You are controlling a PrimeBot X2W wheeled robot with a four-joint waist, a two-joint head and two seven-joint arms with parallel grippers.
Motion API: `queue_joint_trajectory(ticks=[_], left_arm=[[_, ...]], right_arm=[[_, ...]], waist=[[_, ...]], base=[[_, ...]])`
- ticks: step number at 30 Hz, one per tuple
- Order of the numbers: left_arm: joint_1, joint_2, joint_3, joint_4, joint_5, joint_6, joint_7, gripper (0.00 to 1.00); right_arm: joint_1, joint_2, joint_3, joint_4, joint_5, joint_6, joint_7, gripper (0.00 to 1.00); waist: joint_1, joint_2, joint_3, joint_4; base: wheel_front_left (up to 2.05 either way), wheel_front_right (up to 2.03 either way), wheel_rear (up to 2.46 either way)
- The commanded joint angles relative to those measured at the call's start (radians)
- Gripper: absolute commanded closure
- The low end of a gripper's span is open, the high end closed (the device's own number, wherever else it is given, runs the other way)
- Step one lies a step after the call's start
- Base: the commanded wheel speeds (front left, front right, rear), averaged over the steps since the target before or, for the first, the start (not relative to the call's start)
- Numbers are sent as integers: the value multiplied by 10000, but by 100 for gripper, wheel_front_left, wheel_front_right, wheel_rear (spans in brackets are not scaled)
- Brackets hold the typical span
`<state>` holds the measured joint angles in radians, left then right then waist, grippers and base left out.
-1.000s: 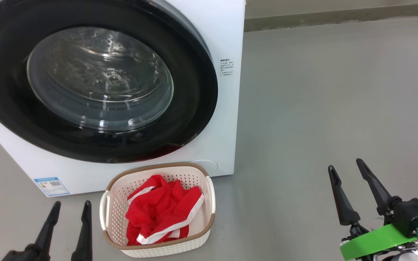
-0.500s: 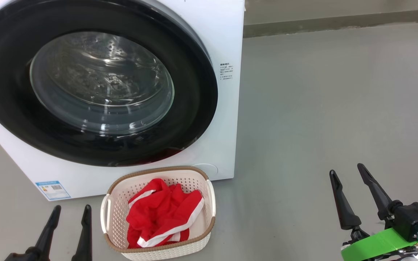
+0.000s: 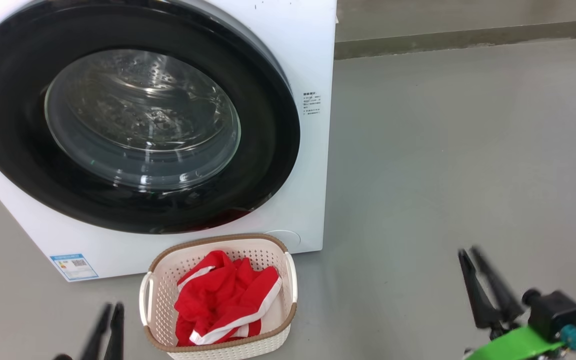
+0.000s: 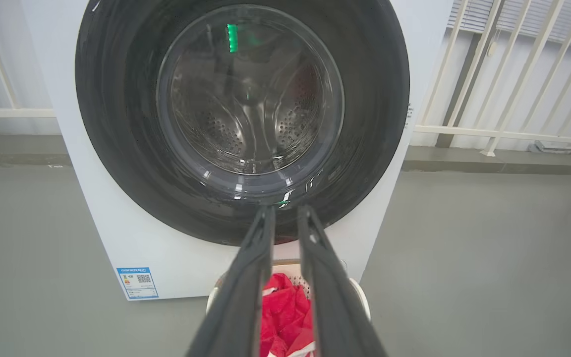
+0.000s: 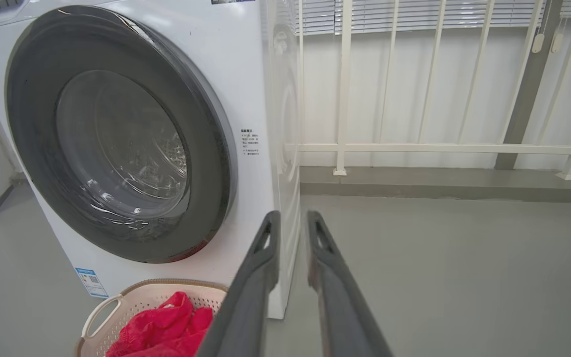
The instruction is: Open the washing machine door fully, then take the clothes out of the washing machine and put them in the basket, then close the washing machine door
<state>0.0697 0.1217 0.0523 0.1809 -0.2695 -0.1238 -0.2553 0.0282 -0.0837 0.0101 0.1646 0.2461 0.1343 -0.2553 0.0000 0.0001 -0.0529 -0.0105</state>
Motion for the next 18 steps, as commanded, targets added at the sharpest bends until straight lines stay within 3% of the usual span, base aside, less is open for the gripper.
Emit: queue_joint_trajectory(ticks=[1, 10, 18], left_arm=[[45, -89, -18, 135, -6, 0, 2, 100], [44, -242, -7, 371, -782, -2, 234, 100], [-81, -274, 28, 390, -1639, -7, 461, 100]], right_arm=[[93, 40, 28, 146, 6, 2, 3, 100], [178, 114, -22, 406, 808, 0, 214, 100], [65, 125, -99, 441, 1683, -3, 445, 100]], waist=[[0, -1, 0, 0], [23, -1, 7, 6], [1, -1, 67, 13]], base=[[0, 0, 0], [0, 0, 0], [0, 0, 0]])
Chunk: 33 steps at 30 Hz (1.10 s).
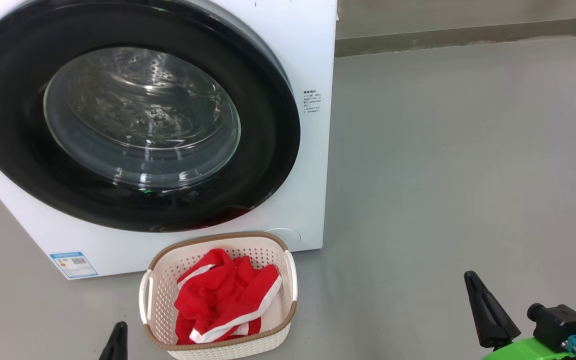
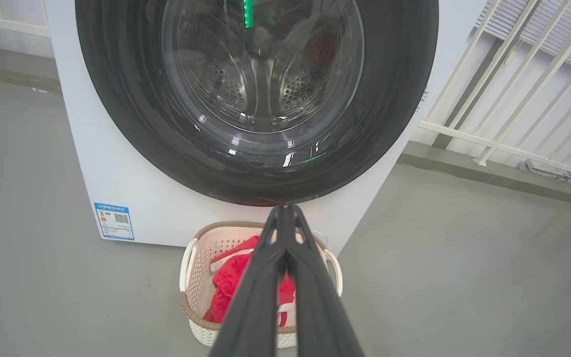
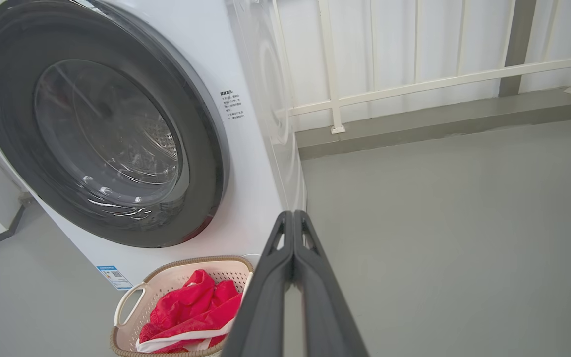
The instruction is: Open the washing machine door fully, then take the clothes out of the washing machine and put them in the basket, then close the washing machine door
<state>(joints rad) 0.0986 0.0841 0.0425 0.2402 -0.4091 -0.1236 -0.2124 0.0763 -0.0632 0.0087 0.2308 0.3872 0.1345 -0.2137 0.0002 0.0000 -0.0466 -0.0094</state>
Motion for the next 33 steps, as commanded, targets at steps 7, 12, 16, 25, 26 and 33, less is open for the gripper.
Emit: queue_joint_trajectory(ticks=[7, 12, 16, 25, 26, 33], left_arm=[[-464, 77, 156, -188, -890, -12, 207, 100], [-541, 57, 182, -177, -1427, -15, 353, 100], [-603, 41, 203, -168, -1855, -17, 471, 100], [-742, 5, 252, -147, -2816, -22, 735, 100], [-757, 1, 257, -145, -2923, -23, 764, 100], [-866, -27, 296, -129, -3672, -27, 971, 100]], right_arm=[[-495, -71, -146, -199, 930, -7, 206, 100], [-561, -63, -197, -182, 1476, -8, 352, 100], [-613, -57, -237, -169, 1913, -9, 469, 100], [-729, -42, -328, -140, 2891, -12, 733, 100], [-742, -40, -338, -136, 3000, -12, 762, 100], [-833, -28, -410, -114, 3763, -14, 968, 100]], waist=[[-1, 0, 32, 6], [-1, 0, 55, 11], [-2, 0, 73, 14], [-2, 0, 113, 22], [-2, 0, 117, 22], [-2, 0, 149, 28]], base=[[0, 0, 0], [0, 0, 0], [0, 0, 0], [0, 0, 0], [0, 0, 0], [0, 0, 0]])
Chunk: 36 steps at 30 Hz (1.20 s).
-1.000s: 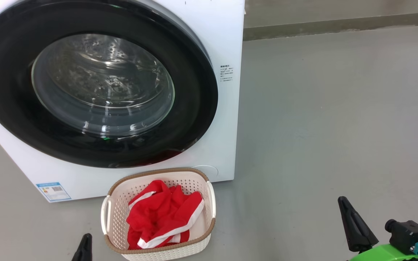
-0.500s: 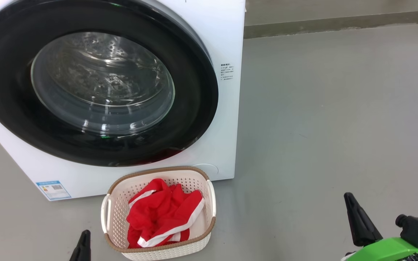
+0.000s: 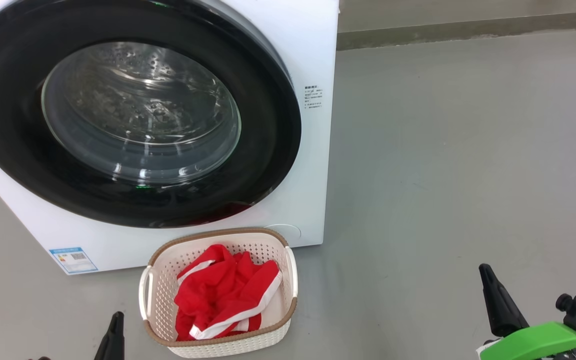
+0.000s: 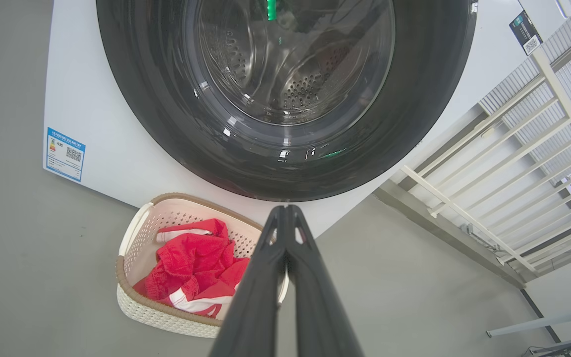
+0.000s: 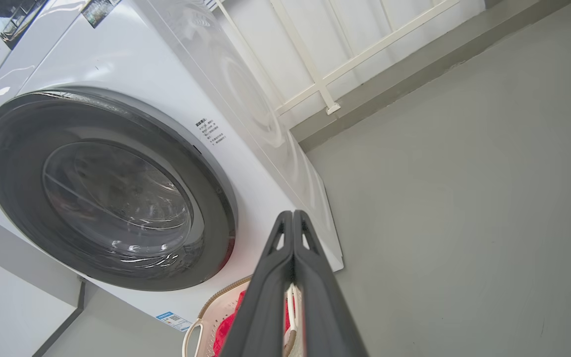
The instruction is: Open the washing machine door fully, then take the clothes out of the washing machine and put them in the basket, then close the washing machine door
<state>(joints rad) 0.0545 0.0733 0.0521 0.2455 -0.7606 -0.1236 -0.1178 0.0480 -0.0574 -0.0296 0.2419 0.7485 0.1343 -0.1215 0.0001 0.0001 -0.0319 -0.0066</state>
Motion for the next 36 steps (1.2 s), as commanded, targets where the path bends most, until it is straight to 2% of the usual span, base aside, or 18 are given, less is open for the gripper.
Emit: queue_joint_trajectory(ticks=[1, 36], left_arm=[[-440, 77, 206, -180, -265, -27, 55, 100], [-981, -64, 397, -100, -4010, -47, 1087, 100]], right_arm=[[-563, -84, -37, -222, 260, -13, 75, 100], [-1017, -19, -400, -108, 4068, -23, 1108, 100]], waist=[[-1, -1, 6, 2], [-1, -1, 163, 31]], base=[[0, 0, 0], [0, 0, 0]])
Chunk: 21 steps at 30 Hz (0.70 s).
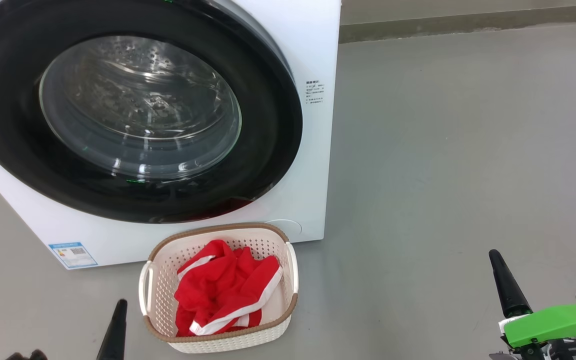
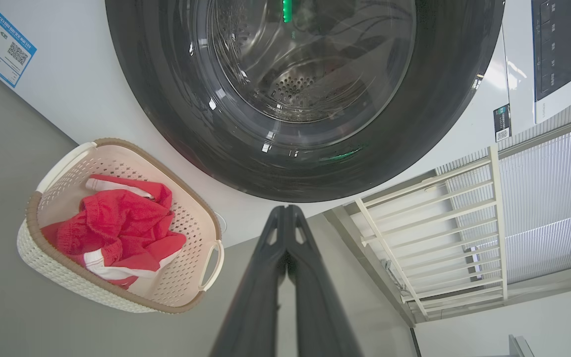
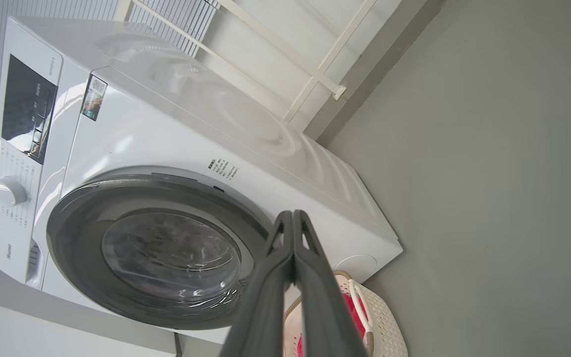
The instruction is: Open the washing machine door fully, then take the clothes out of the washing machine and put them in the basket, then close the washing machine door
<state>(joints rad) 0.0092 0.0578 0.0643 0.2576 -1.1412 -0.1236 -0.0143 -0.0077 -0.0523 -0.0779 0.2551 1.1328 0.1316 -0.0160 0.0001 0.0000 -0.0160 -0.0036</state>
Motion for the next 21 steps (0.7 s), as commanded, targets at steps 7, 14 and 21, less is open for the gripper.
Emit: queue_joint_trajectory(ticks=[7, 14, 21], left_arm=[[-635, 64, 312, -205, -950, -51, 256, 100], [-743, 35, 349, -189, -1700, -55, 462, 100], [-836, 11, 381, -175, -2344, -59, 639, 100]], right_arm=[[-550, -57, 10, -217, 984, 1, 260, 100], [-641, -44, -63, -195, 1745, -1, 467, 100], [-719, -32, -126, -175, 2398, -3, 645, 100]], waist=[[-1, 0, 35, 7], [-1, 0, 66, 13], [-1, 0, 93, 18]], base=[[0, 0, 0], [0, 0, 0], [0, 0, 0]])
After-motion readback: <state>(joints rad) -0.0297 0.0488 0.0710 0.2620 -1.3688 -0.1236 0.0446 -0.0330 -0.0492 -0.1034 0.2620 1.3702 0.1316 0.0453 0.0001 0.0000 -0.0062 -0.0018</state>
